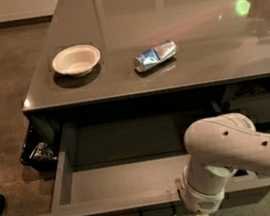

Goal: Open top drawer

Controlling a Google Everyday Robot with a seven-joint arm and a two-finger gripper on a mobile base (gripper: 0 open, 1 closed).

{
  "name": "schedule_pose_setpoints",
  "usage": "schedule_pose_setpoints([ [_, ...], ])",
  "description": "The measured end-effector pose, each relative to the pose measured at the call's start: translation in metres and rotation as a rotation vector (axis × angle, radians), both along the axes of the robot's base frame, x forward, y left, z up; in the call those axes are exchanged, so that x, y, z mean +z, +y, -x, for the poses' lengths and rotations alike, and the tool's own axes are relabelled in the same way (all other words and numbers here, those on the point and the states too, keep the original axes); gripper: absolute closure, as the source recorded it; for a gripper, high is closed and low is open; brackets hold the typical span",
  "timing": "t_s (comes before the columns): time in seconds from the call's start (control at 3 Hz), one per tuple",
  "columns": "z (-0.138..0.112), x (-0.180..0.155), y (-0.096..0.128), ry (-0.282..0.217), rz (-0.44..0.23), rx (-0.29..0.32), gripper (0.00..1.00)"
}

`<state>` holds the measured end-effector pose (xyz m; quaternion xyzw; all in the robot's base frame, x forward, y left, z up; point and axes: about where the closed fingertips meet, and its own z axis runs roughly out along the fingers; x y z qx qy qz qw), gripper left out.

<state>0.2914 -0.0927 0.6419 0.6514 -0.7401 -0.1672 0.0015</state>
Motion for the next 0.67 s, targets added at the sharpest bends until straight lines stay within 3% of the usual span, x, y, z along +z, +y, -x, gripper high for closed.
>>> schedule_pose_setpoints([
  [0.33,0.0315,0.0058,0.0019,0.027,0.013,-0.014,0.0],
  [0.67,0.0315,0.0059,0.0019,0.027,0.014,-0.014,0.0],
])
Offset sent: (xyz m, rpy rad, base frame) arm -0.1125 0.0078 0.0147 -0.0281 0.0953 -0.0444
